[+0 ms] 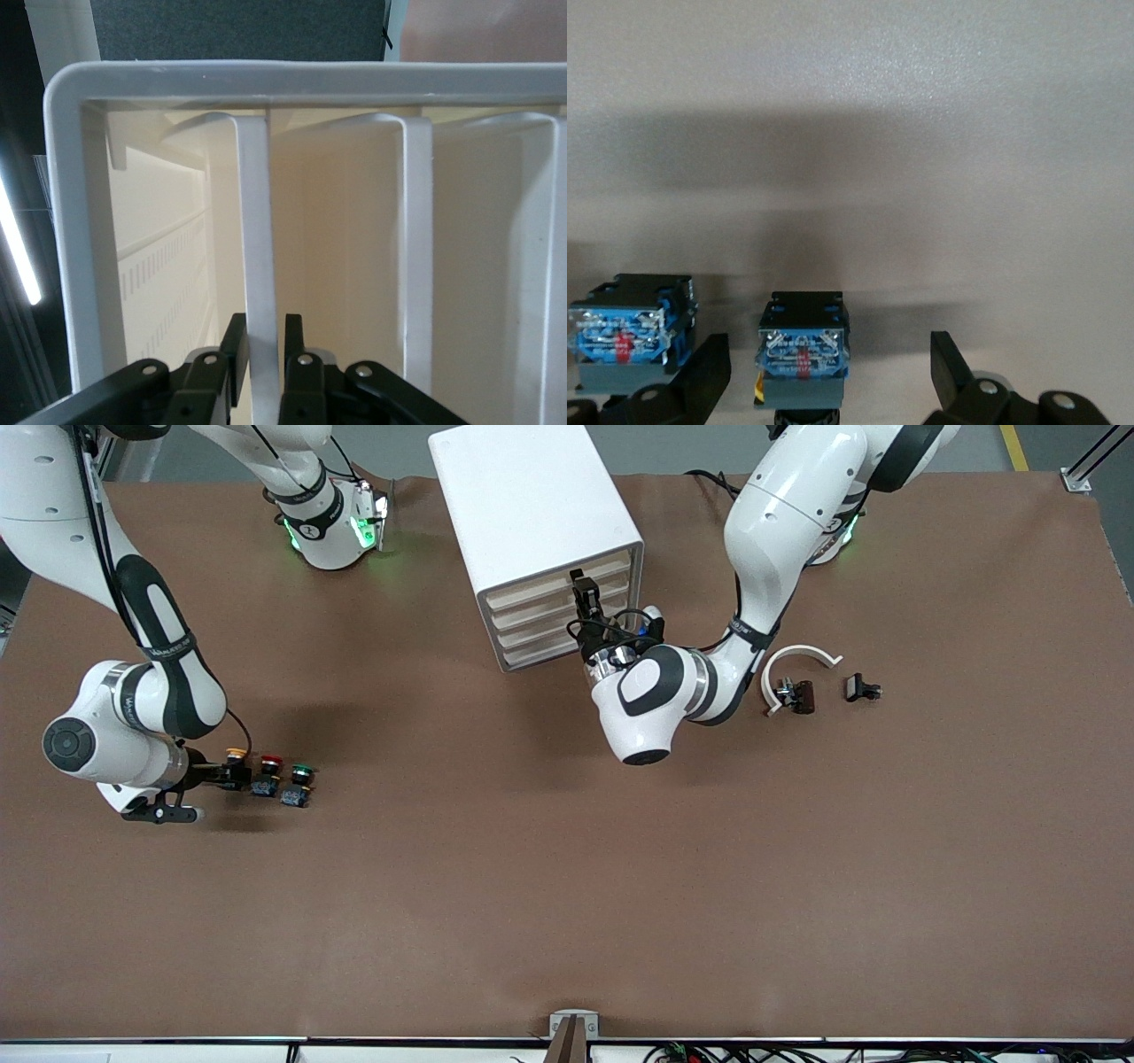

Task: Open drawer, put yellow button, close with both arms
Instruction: 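Pull the drawer open with the left gripper while the right grasps yellow button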

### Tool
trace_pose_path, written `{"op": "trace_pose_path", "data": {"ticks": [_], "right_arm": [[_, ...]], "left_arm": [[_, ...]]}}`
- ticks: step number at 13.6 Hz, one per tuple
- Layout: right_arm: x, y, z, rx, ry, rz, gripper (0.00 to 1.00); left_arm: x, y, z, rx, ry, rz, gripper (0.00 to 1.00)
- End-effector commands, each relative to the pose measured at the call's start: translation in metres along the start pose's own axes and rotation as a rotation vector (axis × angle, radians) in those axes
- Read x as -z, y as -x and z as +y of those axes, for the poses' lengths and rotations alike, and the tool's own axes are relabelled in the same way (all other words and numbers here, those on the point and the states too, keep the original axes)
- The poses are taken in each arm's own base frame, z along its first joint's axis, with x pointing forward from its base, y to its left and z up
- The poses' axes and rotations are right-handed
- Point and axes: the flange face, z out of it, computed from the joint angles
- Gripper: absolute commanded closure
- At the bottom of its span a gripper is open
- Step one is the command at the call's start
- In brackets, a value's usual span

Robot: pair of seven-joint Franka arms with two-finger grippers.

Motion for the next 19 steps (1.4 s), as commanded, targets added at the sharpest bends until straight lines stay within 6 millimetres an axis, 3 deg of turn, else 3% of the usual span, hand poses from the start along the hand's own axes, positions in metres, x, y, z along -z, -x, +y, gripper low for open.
{"op": "trace_pose_path", "data": {"ticks": [1, 3, 10, 12, 14, 18, 19], "right_arm": [[-0.003, 0.000, 0.003, 0.018, 0.003, -0.004, 0.00], [-0.004, 0.000, 0.003, 0.017, 0.003, -0.006, 0.18], [-0.008, -0.001, 0.000, 0.022, 0.001, -0.011, 0.61], [-0.008, -0.001, -0.001, 0.034, 0.002, -0.014, 0.67], [-0.007, -0.002, -0.003, 0.053, 0.001, -0.013, 0.71], [0.006, -0.001, -0.008, 0.063, 0.000, -0.052, 0.73], [0.015, -0.001, -0.010, 0.064, 0.001, -0.058, 0.73]], "left_arm": [[0.005, 0.003, 0.000, 0.010, -0.020, -0.012, 1.00], [0.015, -0.001, 0.001, 0.004, -0.013, -0.032, 1.00], [0.081, -0.024, 0.016, 0.008, 0.054, -0.211, 1.00], [0.096, -0.028, 0.012, -0.003, 0.072, -0.237, 1.00], [0.123, -0.040, 0.008, -0.010, 0.086, -0.284, 1.00], [0.155, -0.054, -0.001, -0.028, 0.110, -0.333, 1.00], [0.157, -0.054, -0.003, -0.033, 0.115, -0.335, 0.76]]}}
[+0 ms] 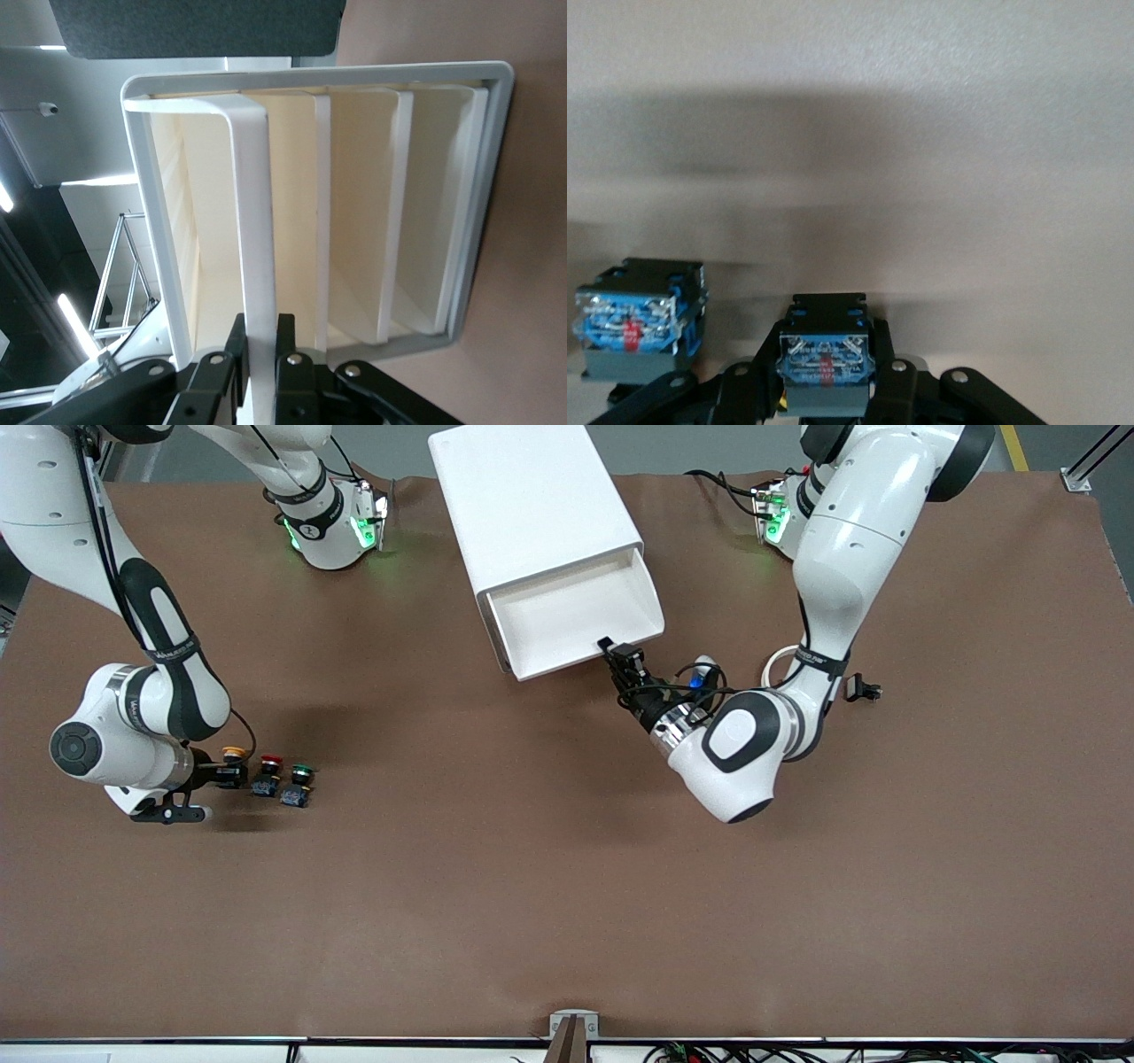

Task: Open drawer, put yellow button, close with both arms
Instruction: 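Pull the drawer open with the left gripper while the right grasps yellow button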

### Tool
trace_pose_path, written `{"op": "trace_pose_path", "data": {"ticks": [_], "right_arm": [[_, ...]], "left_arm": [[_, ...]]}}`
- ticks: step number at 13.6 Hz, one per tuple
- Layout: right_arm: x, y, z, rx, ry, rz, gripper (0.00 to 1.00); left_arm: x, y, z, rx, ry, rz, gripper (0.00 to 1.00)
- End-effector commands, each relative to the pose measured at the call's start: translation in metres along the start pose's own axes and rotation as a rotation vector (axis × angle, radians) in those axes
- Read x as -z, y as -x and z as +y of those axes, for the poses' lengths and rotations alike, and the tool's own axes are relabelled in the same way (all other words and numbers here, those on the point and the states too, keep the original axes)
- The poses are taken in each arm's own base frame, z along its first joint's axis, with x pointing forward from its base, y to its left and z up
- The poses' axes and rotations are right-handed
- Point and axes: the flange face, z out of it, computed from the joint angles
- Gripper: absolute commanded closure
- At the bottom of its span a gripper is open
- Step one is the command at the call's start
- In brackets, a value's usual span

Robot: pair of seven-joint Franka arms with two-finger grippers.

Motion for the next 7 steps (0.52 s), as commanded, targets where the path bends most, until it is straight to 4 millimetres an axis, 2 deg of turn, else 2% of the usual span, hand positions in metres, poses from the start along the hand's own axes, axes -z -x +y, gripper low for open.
{"op": "trace_pose_path", "data": {"ticks": [1, 2, 5, 7], "right_arm": [[0.030, 0.001, -0.007, 0.027, 0.012, -0.026, 0.73], [0.042, 0.003, -0.011, 0.026, 0.014, -0.037, 0.73], [0.088, 0.011, -0.026, 0.031, 0.013, -0.080, 0.74], [0.124, 0.016, -0.040, 0.030, 0.010, -0.106, 0.76]], "left_arm": [[0.011, 0.014, -0.006, -0.040, 0.026, -0.029, 0.32], [0.016, 0.017, -0.012, -0.051, 0.038, -0.032, 0.00], [0.063, 0.015, -0.033, -0.104, 0.097, -0.087, 0.00], [0.103, 0.004, -0.043, -0.247, 0.167, -0.111, 0.00]]}}
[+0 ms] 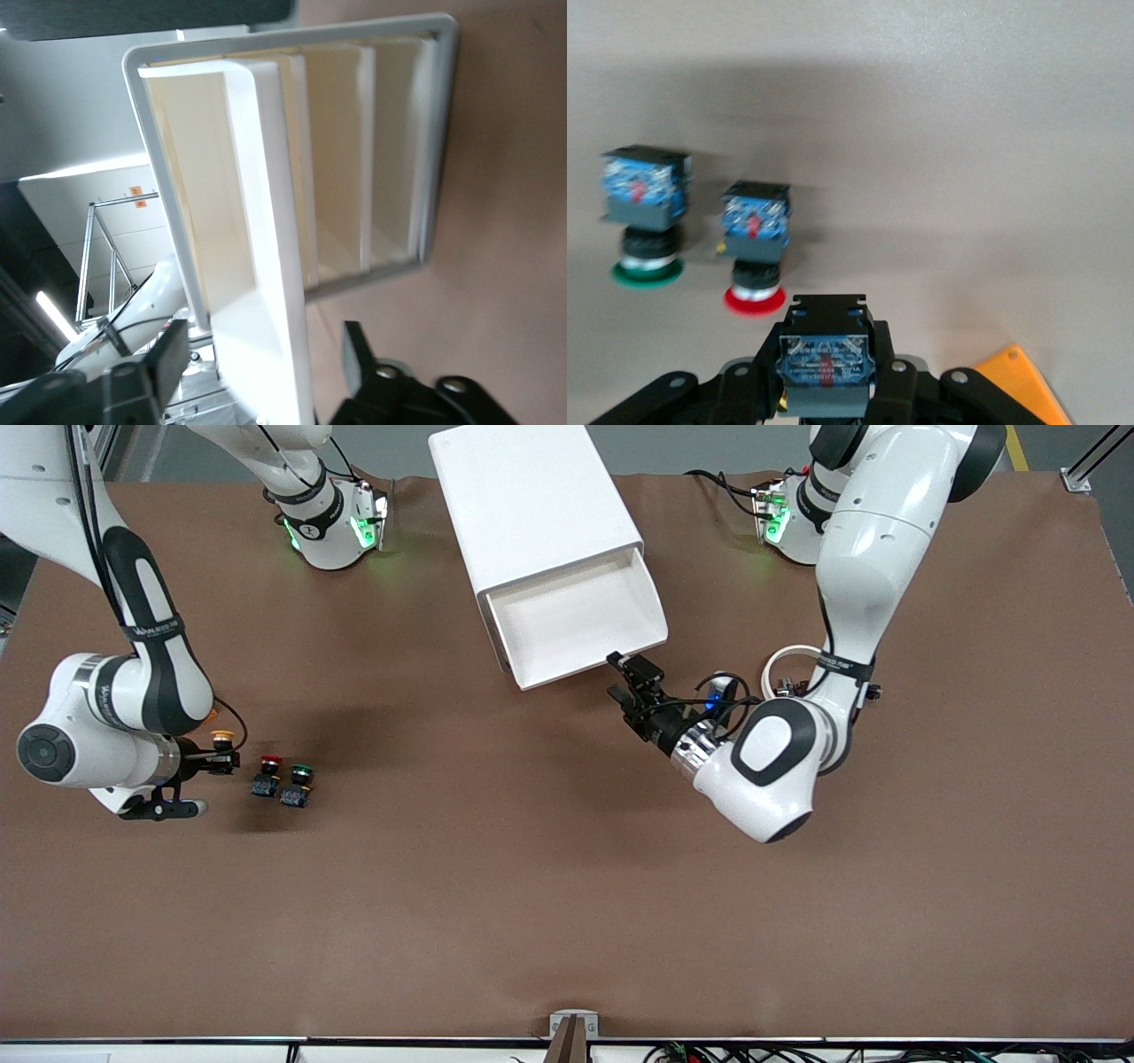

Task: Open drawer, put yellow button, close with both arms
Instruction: 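Withdraw the left gripper from the drawer while the right gripper lifts the button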

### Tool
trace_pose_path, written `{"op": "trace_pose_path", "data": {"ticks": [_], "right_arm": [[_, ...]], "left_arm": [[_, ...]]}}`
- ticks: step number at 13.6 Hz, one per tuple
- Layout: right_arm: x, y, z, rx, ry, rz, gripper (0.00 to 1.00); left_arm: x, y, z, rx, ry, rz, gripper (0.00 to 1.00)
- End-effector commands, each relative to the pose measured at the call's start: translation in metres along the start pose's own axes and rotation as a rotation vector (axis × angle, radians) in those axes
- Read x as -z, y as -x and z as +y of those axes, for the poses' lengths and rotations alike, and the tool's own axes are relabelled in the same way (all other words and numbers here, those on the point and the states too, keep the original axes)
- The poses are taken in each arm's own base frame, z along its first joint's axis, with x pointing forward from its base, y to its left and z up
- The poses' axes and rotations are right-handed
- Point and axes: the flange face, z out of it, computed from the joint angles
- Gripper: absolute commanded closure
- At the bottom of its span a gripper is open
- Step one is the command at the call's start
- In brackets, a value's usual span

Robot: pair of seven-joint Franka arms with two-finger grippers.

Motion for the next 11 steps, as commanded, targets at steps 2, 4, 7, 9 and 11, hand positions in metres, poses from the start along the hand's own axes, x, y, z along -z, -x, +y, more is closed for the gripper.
{"op": "trace_pose_path", "data": {"ticks": [2, 4, 7, 9, 11], "right_arm": [[0.065, 0.020, -0.034, -0.056, 0.005, -0.049, 0.76], [0.095, 0.035, -0.063, -0.107, 0.020, -0.070, 0.76], [0.148, 0.070, -0.124, -0.205, 0.017, -0.092, 0.76], [0.183, 0.090, -0.170, -0.275, 0.017, -0.135, 0.76], [0.220, 0.109, -0.225, -0.344, 0.029, -0.144, 0.76]], "left_arm": [[0.083, -0.016, -0.025, -0.294, 0.157, -0.004, 0.00], [0.129, -0.039, -0.033, -0.441, 0.253, 0.006, 0.00], [0.189, -0.080, -0.033, -0.575, 0.371, 0.019, 0.00], [0.206, -0.103, -0.025, -0.603, 0.433, 0.128, 0.00], [0.235, -0.124, -0.022, -0.570, 0.542, 0.184, 0.00]]}}
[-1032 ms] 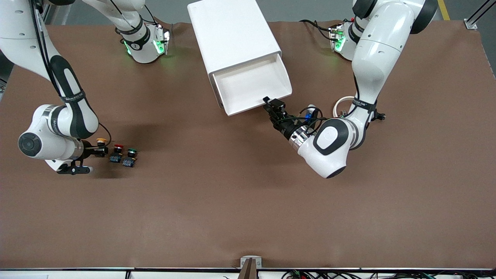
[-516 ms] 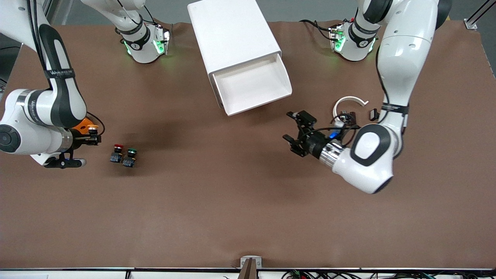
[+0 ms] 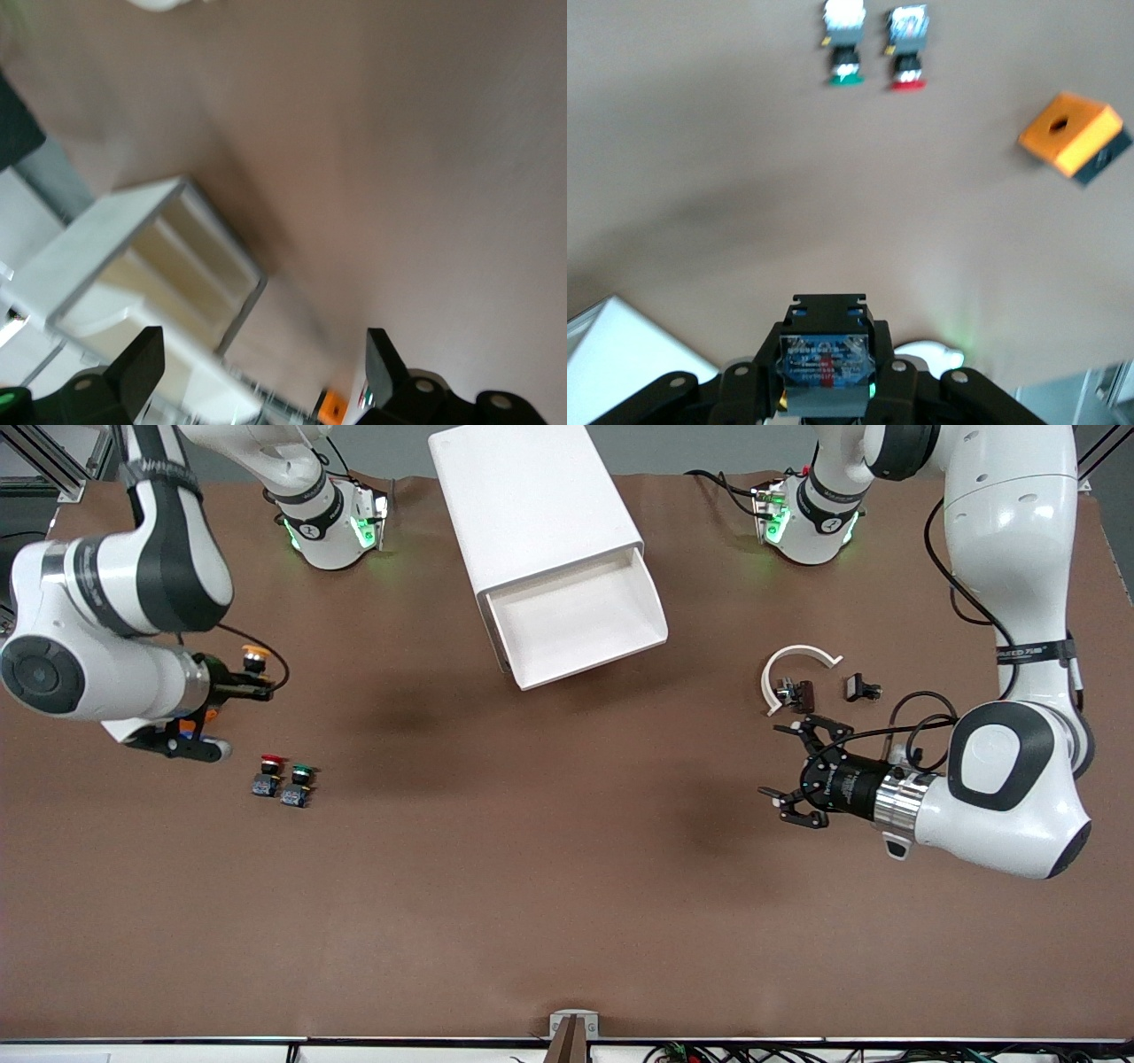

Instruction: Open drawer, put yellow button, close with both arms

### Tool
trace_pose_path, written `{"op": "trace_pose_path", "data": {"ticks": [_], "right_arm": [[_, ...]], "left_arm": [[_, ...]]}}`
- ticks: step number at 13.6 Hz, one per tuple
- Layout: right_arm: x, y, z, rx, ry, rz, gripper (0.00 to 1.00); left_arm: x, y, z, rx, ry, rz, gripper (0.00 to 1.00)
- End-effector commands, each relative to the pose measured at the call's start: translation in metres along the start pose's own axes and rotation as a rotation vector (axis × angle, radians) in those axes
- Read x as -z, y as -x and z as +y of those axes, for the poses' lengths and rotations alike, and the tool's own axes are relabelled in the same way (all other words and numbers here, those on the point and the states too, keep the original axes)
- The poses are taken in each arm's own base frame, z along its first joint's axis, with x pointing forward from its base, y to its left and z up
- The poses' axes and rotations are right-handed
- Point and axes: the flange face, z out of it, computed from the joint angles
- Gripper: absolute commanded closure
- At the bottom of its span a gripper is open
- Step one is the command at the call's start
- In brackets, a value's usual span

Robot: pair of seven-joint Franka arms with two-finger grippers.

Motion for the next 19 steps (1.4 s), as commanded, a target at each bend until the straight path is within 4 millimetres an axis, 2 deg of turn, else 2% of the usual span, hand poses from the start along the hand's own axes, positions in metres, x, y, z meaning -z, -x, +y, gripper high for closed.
{"op": "trace_pose_path", "data": {"ticks": [1, 2, 4, 5, 7, 9, 11, 15, 16, 19], "right_arm": [[0.039, 0.050, -0.059, -0.099, 0.018, 0.013, 0.77], [0.043, 0.073, -0.091, -0.131, 0.032, 0.030, 0.78], [0.041, 0.126, -0.159, -0.239, -0.011, 0.010, 0.78], [0.045, 0.154, -0.192, -0.315, -0.060, -0.009, 0.79], [0.042, 0.192, -0.245, -0.446, -0.144, 0.024, 0.80], [0.020, 0.195, -0.291, -0.582, -0.202, 0.043, 0.80], [0.004, 0.182, -0.315, -0.714, -0.260, 0.045, 0.80], [-0.021, 0.149, -0.340, -0.890, -0.293, 0.031, 0.79], [-0.025, 0.143, -0.345, -0.915, -0.294, 0.026, 0.79], [-0.039, 0.148, -0.361, -0.903, -0.281, 0.026, 0.79]], "left_arm": [[0.029, -0.022, -0.006, -0.040, 0.074, 0.145, 0.00], [0.037, -0.030, -0.008, -0.111, 0.082, 0.220, 0.00], [0.076, -0.026, -0.025, -0.219, 0.163, 0.341, 0.00], [0.089, -0.026, -0.034, -0.273, 0.162, 0.398, 0.00], [0.118, -0.019, -0.058, -0.441, 0.144, 0.512, 0.00], [0.146, -0.010, -0.085, -0.593, 0.113, 0.621, 0.00], [0.166, -0.001, -0.106, -0.713, 0.089, 0.693, 0.00], [0.198, 0.015, -0.140, -0.838, 0.132, 0.741, 0.00], [0.201, 0.027, -0.149, -0.888, 0.149, 0.740, 0.00], [0.212, 0.033, -0.182, -1.037, 0.123, 0.757, 0.00]]}}
